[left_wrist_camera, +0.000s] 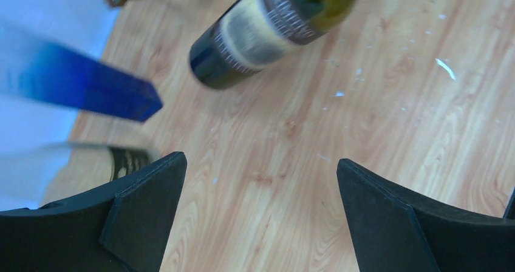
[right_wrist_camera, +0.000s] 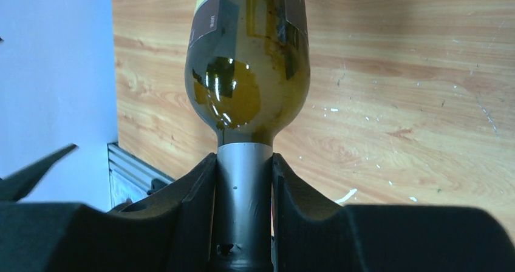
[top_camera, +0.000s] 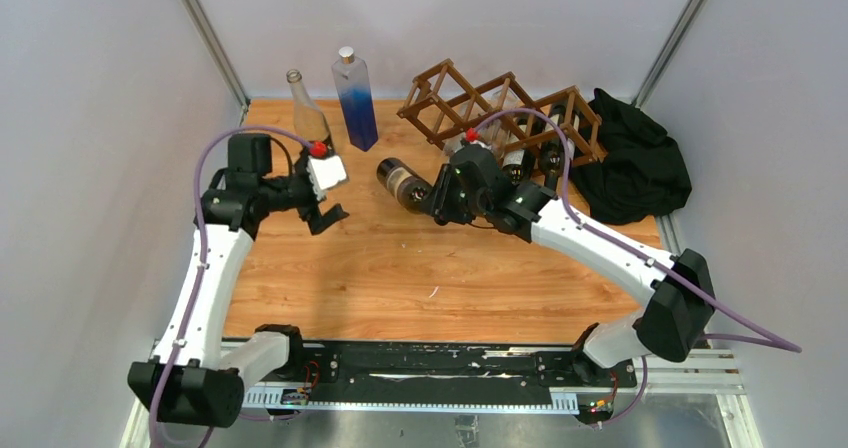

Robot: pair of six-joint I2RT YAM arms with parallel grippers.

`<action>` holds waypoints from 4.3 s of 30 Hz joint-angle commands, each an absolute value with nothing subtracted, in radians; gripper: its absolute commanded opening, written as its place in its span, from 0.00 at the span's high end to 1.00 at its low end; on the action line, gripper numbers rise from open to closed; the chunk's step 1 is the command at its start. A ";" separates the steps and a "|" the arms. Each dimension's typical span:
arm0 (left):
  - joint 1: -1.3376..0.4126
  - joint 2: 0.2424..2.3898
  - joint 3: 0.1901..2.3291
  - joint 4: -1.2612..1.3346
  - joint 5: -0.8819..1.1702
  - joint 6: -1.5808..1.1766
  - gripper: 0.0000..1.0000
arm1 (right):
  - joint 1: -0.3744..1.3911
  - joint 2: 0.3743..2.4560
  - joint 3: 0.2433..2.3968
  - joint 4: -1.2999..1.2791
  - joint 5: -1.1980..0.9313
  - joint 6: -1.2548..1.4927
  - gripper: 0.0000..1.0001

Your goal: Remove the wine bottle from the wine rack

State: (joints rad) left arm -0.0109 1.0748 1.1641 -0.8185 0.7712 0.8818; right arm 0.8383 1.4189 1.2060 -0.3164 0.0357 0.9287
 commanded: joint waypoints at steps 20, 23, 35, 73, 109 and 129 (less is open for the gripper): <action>-0.498 0.905 0.886 -0.519 0.516 1.025 0.00 | 0.938 1.537 1.693 -0.699 -0.417 0.514 1.00; -0.505 0.930 0.894 -0.520 0.514 1.021 0.00 | 0.965 1.557 1.721 -0.719 -0.432 0.493 1.00; -0.508 0.909 0.886 -0.388 0.486 0.837 1.00 | 0.964 1.502 1.735 -0.713 -0.303 0.460 0.28; -0.326 0.968 1.135 -0.007 0.613 -0.477 1.00 | 1.023 1.409 1.159 0.339 -0.117 0.349 0.09; -0.176 1.098 1.237 -0.167 0.705 -0.243 1.00 | 1.045 1.384 1.142 0.170 -0.002 0.228 0.20; -0.061 1.430 1.359 0.142 0.677 -0.061 1.00 | 0.705 1.189 1.034 -0.150 -0.041 0.486 0.07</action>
State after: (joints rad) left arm -0.0620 1.4052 1.3285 -0.0265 0.6708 -0.1192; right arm 0.7734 1.2114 1.0351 -0.0475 -0.0246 0.4046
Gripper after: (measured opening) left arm 0.364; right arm 0.928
